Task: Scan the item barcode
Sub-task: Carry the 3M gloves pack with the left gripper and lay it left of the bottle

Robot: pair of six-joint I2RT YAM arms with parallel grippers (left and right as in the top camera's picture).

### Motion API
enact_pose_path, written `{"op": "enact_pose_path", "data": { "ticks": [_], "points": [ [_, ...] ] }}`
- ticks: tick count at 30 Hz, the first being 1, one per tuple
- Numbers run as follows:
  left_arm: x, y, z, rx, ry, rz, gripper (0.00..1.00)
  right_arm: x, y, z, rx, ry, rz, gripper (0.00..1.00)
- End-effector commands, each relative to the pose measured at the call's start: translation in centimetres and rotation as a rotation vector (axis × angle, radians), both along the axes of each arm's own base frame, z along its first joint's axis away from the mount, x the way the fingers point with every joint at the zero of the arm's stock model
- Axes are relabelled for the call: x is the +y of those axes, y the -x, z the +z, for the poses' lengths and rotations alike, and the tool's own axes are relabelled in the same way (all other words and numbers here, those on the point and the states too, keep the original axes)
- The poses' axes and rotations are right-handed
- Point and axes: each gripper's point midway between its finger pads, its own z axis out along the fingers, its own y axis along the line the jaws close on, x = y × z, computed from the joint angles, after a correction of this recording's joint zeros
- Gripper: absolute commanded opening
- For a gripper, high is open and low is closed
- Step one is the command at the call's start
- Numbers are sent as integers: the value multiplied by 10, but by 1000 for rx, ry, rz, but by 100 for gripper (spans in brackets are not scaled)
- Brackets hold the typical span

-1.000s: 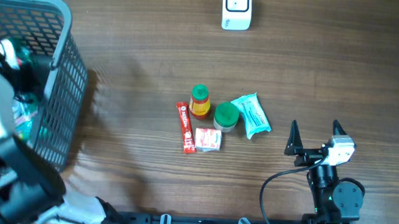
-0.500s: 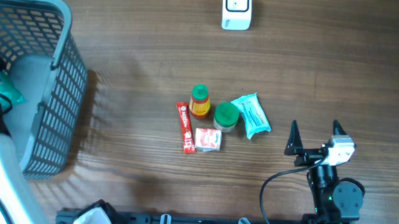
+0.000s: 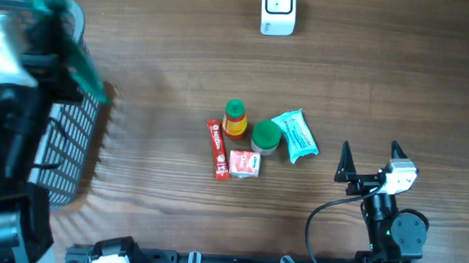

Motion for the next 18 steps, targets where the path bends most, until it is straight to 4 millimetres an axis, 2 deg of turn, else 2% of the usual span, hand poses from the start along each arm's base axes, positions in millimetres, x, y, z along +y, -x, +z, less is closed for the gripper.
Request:
{"op": "enact_pose_path", "data": {
  "ticks": [1,3,8,12,14,18],
  "points": [
    [-59,0,-11,57,21,-221,4,2,1,2,-10,11,12,100],
    [-72,-4,-24,117,50,-246,4,2,1,2,-10,11,12,100],
    [-86,-22,-77,335,75,-190,4,2,1,2,-10,12,12,100],
    [-108,-32,-103,429,63,-233,4,2,1,2,-10,11,11,100],
    [-106,-44,-120,499,130,-152,4,2,1,2,-10,11,12,100],
    [-92,-53,-171,698,228,35,4,2,1,2,-10,11,12,100]
  ]
}}
